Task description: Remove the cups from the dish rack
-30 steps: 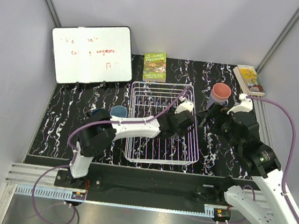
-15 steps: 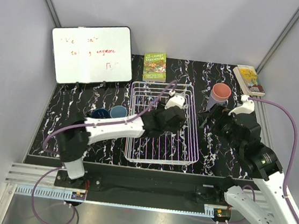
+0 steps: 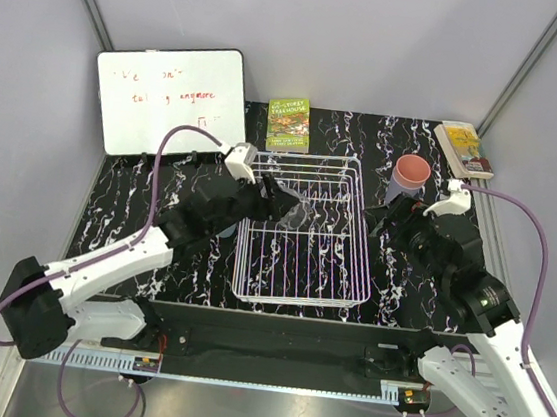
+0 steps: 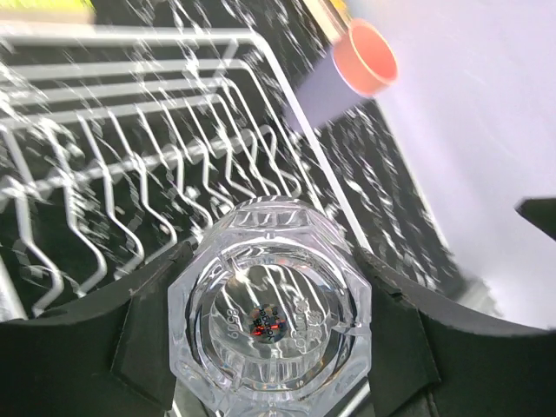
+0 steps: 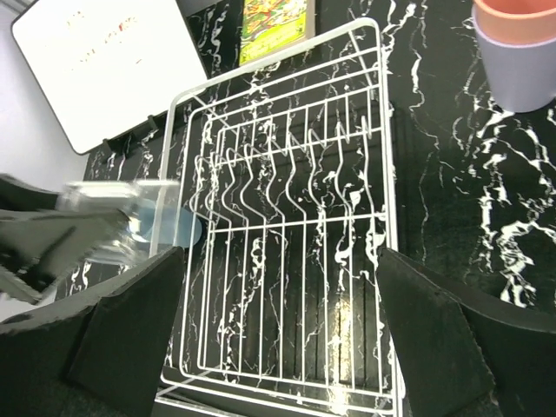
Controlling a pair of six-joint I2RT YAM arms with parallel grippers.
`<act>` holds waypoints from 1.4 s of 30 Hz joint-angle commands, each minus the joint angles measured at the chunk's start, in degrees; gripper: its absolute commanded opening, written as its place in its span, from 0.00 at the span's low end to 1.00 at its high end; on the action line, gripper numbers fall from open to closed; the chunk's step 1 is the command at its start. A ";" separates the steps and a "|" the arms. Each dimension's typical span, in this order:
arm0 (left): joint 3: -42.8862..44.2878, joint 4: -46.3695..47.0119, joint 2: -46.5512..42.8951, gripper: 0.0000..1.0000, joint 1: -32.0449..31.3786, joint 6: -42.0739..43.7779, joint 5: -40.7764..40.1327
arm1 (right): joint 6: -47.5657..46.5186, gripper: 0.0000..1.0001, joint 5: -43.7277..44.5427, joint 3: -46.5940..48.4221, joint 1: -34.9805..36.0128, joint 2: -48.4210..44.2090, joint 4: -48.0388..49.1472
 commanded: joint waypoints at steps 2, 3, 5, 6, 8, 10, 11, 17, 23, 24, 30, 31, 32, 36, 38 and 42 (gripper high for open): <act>-5.13 20.00 -1.82 0.00 4.06 -8.24 20.75 | 2.00 1.00 -4.62 -2.11 0.24 -0.18 6.99; -5.92 22.48 -1.47 0.00 4.68 -10.51 22.87 | 2.27 1.00 -5.50 -2.55 0.15 -0.09 8.38; -8.21 31.32 -0.86 0.00 6.26 -13.42 29.01 | 3.67 1.00 -7.87 -4.13 0.24 0.09 9.88; -9.00 34.69 0.19 0.00 6.71 -15.09 30.96 | 4.29 1.00 -8.84 -4.66 0.24 0.09 11.63; -11.54 45.19 1.69 0.00 7.85 -20.62 35.26 | 5.87 0.99 -11.12 -6.33 0.24 -0.09 13.58; -14.09 52.26 4.15 0.00 8.47 -26.25 37.38 | 6.58 0.98 -13.50 -6.95 0.24 -0.44 16.30; -15.15 60.13 5.20 0.00 9.16 -28.27 38.70 | 7.02 0.98 -14.20 -7.39 0.24 -0.61 17.00; -20.43 86.79 14.96 0.00 11.98 -42.16 40.47 | 9.38 0.96 -19.37 -9.06 0.24 -3.34 22.45; -20.43 91.68 19.80 0.00 11.98 -44.55 40.47 | 13.34 0.94 -25.01 -10.64 0.24 -4.40 29.04; -20.43 91.59 19.63 0.00 11.98 -44.20 40.47 | 13.61 0.92 -25.98 -10.82 0.24 -3.87 29.57; -19.82 83.87 14.99 0.00 11.72 -38.33 40.30 | 17.04 0.75 -31.26 -12.75 0.24 -1.06 33.71; -19.82 78.98 13.84 0.00 11.46 -36.66 40.21 | 17.56 0.67 -32.13 -13.62 0.24 -0.79 33.80; -19.55 76.41 12.61 0.00 11.28 -34.90 40.03 | 18.61 0.61 -32.40 -14.07 0.24 -0.44 36.32; -17.19 63.05 6.19 0.00 9.53 -24.81 38.28 | 20.47 0.41 -32.85 -15.83 0.15 -0.18 38.19; -16.65 57.41 4.08 0.00 8.56 -22.06 36.70 | 20.91 0.47 -33.02 -16.36 0.24 -0.18 38.89; -16.04 54.41 3.37 0.00 7.77 -19.32 35.55 | 21.43 0.62 -33.64 -16.80 0.24 -0.09 40.39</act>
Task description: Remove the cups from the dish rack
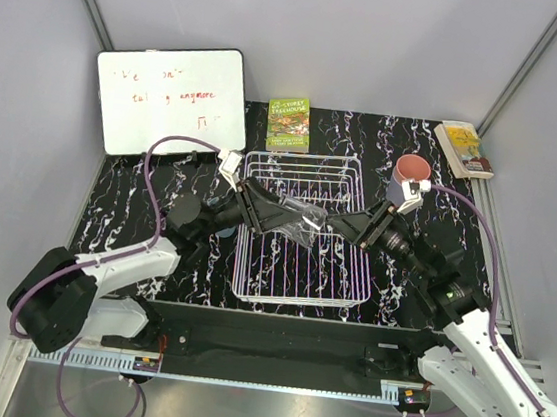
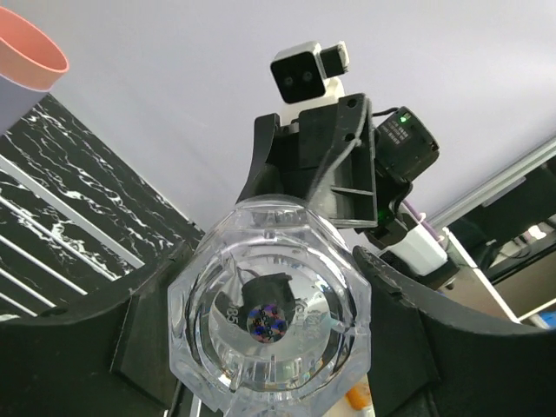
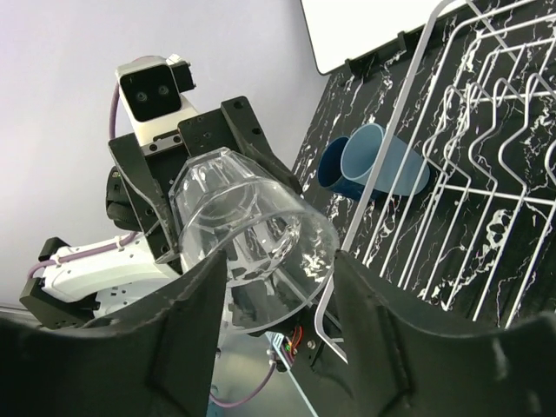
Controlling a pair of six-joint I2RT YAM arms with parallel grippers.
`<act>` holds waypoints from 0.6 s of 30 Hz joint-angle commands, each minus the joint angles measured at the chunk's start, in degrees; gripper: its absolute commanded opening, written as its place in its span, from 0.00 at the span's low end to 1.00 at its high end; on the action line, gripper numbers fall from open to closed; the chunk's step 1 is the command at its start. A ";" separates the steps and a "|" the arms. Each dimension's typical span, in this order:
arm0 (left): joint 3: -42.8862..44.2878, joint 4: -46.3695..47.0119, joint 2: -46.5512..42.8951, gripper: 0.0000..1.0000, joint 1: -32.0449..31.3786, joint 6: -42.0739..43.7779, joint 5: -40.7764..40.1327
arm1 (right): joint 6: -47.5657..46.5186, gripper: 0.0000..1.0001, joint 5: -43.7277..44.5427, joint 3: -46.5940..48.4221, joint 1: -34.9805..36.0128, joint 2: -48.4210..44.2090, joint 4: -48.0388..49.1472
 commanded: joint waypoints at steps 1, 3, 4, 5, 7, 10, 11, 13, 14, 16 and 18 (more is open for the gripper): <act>2.41 -3.10 -1.18 0.00 -0.74 6.86 -2.77 | 1.81 0.67 -2.44 -0.27 0.22 -0.31 6.53; 2.41 -3.01 -0.57 0.00 -1.00 6.95 -2.94 | 2.16 0.70 -2.71 -0.36 0.22 0.13 7.59; 2.32 -2.75 -0.48 0.00 -1.26 6.95 -3.03 | 2.25 0.71 -2.71 -0.28 0.30 0.13 7.85; 2.32 -2.75 -0.22 0.00 -1.27 6.95 -3.03 | 2.42 0.71 -2.89 -0.27 0.22 0.48 8.47; 2.24 -2.66 0.14 0.00 -1.35 6.95 -3.03 | 2.69 0.72 -3.24 -0.27 0.22 0.74 9.26; 2.32 -2.92 0.40 0.00 -1.35 7.30 -3.29 | 3.12 0.71 -3.68 -0.36 0.22 1.18 10.48; 2.32 -3.10 0.49 0.00 -1.35 7.47 -3.47 | 3.30 0.71 -3.77 -0.36 0.22 1.19 10.75; 2.06 -3.45 0.58 0.00 -1.35 7.74 -4.52 | 3.48 0.72 -3.33 -0.36 0.22 0.66 11.11; 1.80 -3.71 0.49 0.00 -1.35 8.52 -5.05 | 3.31 0.71 -3.15 -0.19 0.13 0.31 10.93; 1.71 -4.94 0.49 0.00 -1.35 9.23 -6.71 | 2.95 0.71 -2.19 0.08 0.30 -1.09 9.80; 1.80 -6.08 0.49 0.00 -1.27 10.11 -7.77 | 2.78 0.71 -1.49 -0.19 0.22 -2.15 9.44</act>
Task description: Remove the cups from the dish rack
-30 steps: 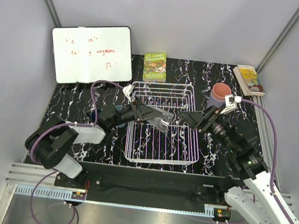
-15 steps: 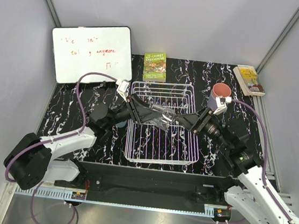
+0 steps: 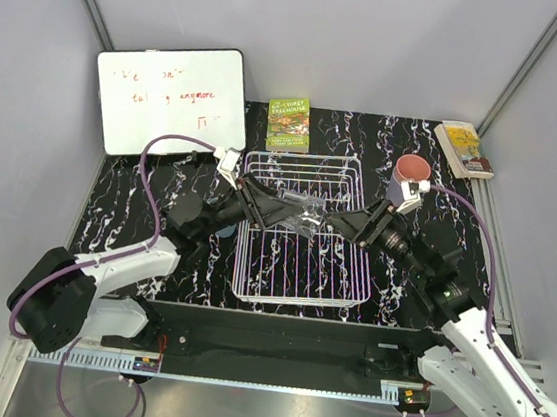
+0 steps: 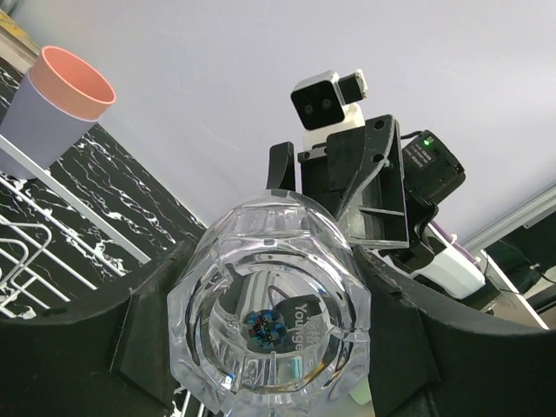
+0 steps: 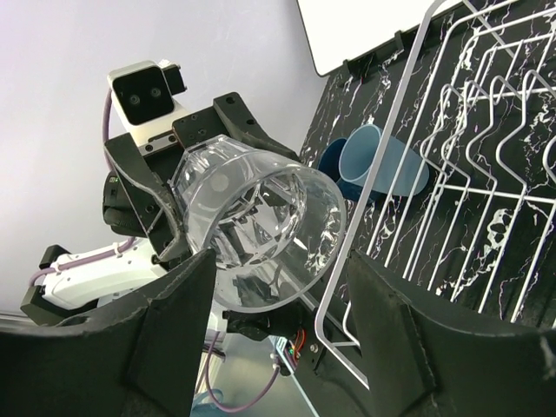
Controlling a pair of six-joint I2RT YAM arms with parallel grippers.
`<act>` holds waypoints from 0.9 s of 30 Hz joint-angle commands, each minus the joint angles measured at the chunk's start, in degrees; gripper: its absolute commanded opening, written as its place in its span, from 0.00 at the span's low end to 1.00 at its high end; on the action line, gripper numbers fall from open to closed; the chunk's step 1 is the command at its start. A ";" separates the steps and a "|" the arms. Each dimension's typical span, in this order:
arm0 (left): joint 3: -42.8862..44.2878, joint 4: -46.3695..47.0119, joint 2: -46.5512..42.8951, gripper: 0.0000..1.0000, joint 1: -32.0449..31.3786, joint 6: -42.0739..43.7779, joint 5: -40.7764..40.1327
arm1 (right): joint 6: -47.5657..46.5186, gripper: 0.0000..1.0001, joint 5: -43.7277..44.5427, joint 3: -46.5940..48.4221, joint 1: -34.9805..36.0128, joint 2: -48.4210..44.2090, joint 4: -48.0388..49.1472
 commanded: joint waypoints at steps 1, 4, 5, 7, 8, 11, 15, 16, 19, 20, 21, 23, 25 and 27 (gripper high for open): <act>1.16 -3.53 0.99 0.00 -0.67 5.35 -3.90 | 1.14 0.71 -1.22 0.91 0.30 -4.25 6.31; 1.42 -3.62 1.87 0.00 -0.59 5.61 -5.05 | 1.05 0.71 -0.25 0.90 0.30 -5.83 4.91; 1.60 -3.53 2.13 0.00 -0.67 5.70 -5.23 | 0.70 0.71 -0.08 1.17 0.30 -6.19 4.30; 2.13 -3.44 2.92 0.00 -0.67 5.61 -5.23 | 0.08 0.72 0.19 1.61 0.30 -6.98 3.24; 2.30 -3.18 3.19 0.00 -0.59 5.26 -4.71 | 0.08 0.72 0.10 1.61 0.30 -6.98 3.32; 2.39 -1.69 3.81 0.00 -0.67 4.30 -3.82 | 0.43 0.72 -1.13 1.52 0.30 -5.67 4.55; 2.30 -1.68 3.11 0.00 -0.85 4.03 -3.82 | 1.75 0.72 -2.36 0.99 0.30 -3.56 7.45; 2.13 -1.95 2.84 0.00 -0.85 4.29 -3.91 | 1.67 0.72 -2.27 0.99 0.30 -3.47 7.45; 2.22 -3.62 1.70 0.00 -0.85 5.43 -4.18 | 1.14 0.72 -1.75 0.99 0.30 -3.82 6.58; 2.30 -3.71 1.44 0.00 -0.85 5.52 -4.26 | 1.14 0.72 -1.75 0.91 0.30 -3.82 6.31; 2.13 -3.88 1.00 0.00 -0.85 5.44 -4.35 | 1.05 0.72 -1.40 0.82 0.39 -4.17 5.96; 2.39 -4.06 0.64 0.00 -0.85 5.61 -4.53 | 1.05 0.72 -1.13 0.47 0.30 -4.17 5.78; 2.83 -4.49 0.03 0.00 -0.85 5.70 -4.35 | 1.05 0.72 -1.04 0.29 0.30 -4.08 5.52; 3.18 -4.85 -0.76 0.00 -1.03 5.70 -4.18 | 0.79 0.72 -0.78 0.12 0.30 -3.65 5.35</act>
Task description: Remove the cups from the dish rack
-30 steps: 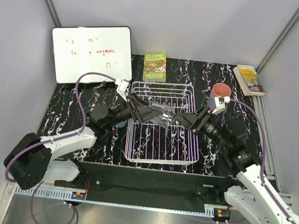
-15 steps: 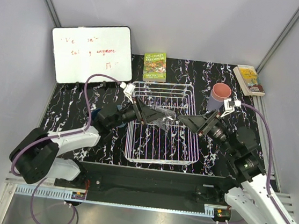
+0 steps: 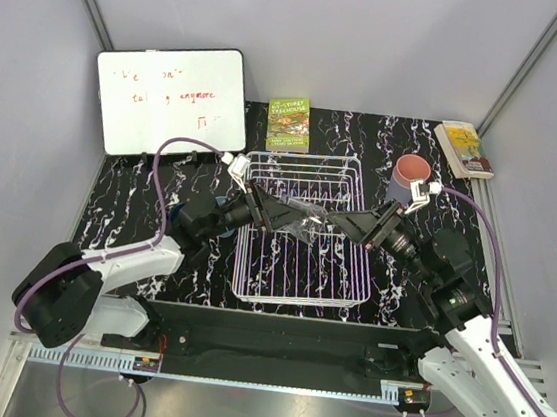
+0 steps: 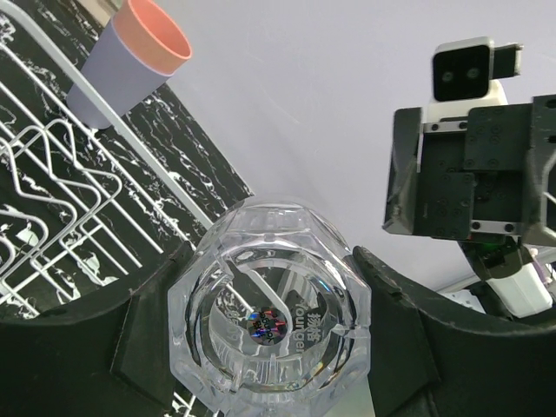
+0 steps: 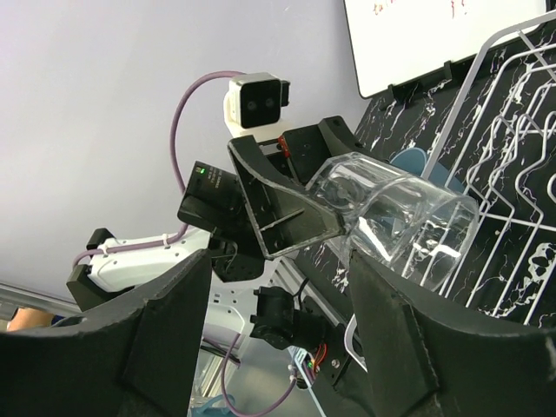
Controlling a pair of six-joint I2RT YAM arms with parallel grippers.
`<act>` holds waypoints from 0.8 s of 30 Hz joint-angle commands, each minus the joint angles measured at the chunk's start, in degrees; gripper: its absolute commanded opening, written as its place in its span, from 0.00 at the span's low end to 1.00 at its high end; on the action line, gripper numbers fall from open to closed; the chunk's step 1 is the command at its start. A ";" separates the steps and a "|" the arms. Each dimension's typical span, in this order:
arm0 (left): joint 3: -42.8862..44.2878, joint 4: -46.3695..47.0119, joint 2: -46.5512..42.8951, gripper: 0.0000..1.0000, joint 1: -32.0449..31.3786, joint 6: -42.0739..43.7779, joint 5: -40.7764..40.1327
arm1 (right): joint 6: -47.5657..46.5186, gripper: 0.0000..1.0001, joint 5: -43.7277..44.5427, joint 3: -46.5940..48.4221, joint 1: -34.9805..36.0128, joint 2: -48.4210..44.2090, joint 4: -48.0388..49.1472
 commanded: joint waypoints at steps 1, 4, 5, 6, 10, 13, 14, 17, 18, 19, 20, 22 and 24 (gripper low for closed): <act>3.49 3.39 -3.39 0.00 -0.59 1.37 -0.83 | -0.35 0.72 -0.14 0.25 0.17 0.29 1.52; 4.28 2.16 -4.61 0.00 -1.29 1.90 -0.83 | -0.44 0.73 -0.14 -0.10 0.17 1.34 2.04; 4.46 1.55 -4.79 0.00 -1.64 1.99 -0.92 | -0.44 0.73 -0.14 -0.37 0.17 1.61 2.31; 4.72 1.28 -5.14 0.00 -1.82 2.25 -1.01 | -0.35 0.73 -0.32 -0.46 0.08 2.22 2.83; 4.81 0.67 -5.67 0.00 -2.61 2.43 -1.18 | 0.26 0.73 -0.85 -0.63 0.17 3.98 4.94; 4.81 0.84 -5.76 0.00 -3.49 2.43 -1.36 | 0.44 0.73 -1.55 -0.19 0.17 5.39 6.26; 4.90 0.84 -5.67 0.00 -3.66 2.52 -1.36 | 0.53 0.73 -1.73 -0.11 0.17 6.09 6.87; 5.07 1.10 -5.06 0.00 -4.63 2.43 -1.53 | 0.70 0.73 -2.25 0.42 0.17 7.58 8.63; 5.07 1.28 -4.71 0.00 -4.98 2.34 -1.36 | 0.88 0.72 -2.52 0.51 0.17 8.11 9.25; 4.99 1.98 -4.36 0.00 -5.68 2.25 -1.36 | 1.23 0.72 -3.13 0.77 0.17 8.64 9.86; 5.07 2.42 -3.66 0.00 -6.04 2.17 -1.36 | 1.49 0.71 -3.57 0.86 0.17 9.95 11.35; 4.90 3.47 -2.86 0.00 -7.09 1.73 -1.36 | 2.19 0.69 -4.97 0.86 0.08 11.19 13.11; 5.07 3.91 -1.63 0.00 -7.71 1.64 -1.36 | 3.51 0.62 -5.85 0.51 0.17 12.77 16.19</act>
